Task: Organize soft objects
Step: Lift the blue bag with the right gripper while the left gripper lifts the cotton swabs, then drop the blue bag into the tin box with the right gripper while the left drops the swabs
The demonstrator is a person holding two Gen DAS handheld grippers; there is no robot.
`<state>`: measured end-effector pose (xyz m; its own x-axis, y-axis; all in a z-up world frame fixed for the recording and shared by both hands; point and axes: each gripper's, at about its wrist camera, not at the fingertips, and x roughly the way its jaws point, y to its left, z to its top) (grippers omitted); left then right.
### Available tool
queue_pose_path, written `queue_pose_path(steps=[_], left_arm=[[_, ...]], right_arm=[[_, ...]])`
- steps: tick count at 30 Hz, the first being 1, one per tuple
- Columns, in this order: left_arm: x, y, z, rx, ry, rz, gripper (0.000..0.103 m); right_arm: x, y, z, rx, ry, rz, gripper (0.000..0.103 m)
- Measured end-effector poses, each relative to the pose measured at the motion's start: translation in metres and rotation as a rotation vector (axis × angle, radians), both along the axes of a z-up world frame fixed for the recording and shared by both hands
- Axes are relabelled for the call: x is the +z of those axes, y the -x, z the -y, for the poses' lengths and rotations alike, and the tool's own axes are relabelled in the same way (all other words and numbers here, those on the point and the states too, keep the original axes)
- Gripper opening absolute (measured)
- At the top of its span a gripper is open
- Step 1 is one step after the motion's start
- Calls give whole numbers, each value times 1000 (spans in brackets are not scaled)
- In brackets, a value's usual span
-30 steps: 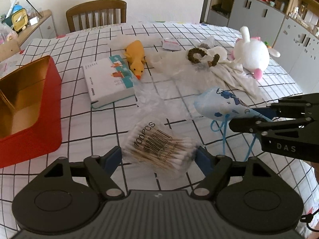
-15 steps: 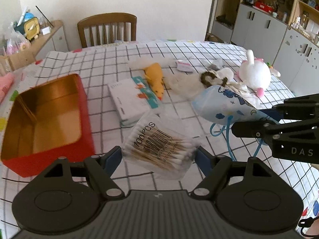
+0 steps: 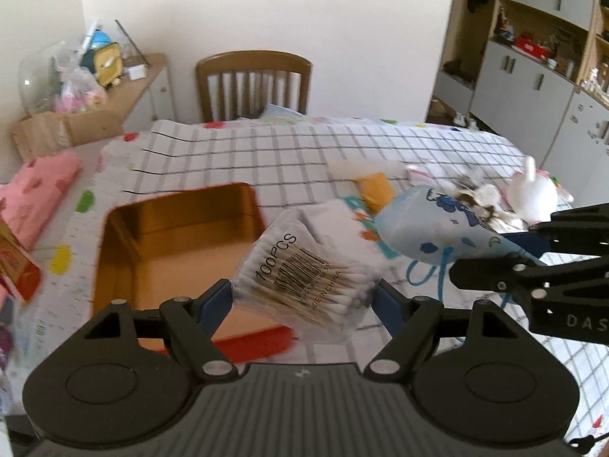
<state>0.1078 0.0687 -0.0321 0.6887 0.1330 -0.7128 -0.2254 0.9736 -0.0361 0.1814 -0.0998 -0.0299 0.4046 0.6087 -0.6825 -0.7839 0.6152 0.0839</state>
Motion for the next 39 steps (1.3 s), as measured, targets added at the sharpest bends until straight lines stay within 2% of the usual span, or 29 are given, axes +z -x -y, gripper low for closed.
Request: queue_pose_path(steps=[6,10,19,25,29,33,39], left_arm=[[4,-3,-41,26,-22,3,80],[5,-8,-70,35,-9,-5,80],[-2,-32,-119,48,-3,-44,80],[7,-47,-144,61,-16,-14,80],[3,-56,-150,39,-2,-36,80],[-9,-66,-144,-1,-24,-78,80],[-28,-78,-151,2,36,-141,80]], right_arm=[[1,3,-41,26,12,16,30],[-4,4,-67,32,28,20,30],[-23,6,-125,81,122,47,29],[-40,10,-156,147,199,91,25],[-48,9,-169,168,221,93,24],[-57,11,-186,234,278,131,24],[-76,11,-202,287,346,151,24]])
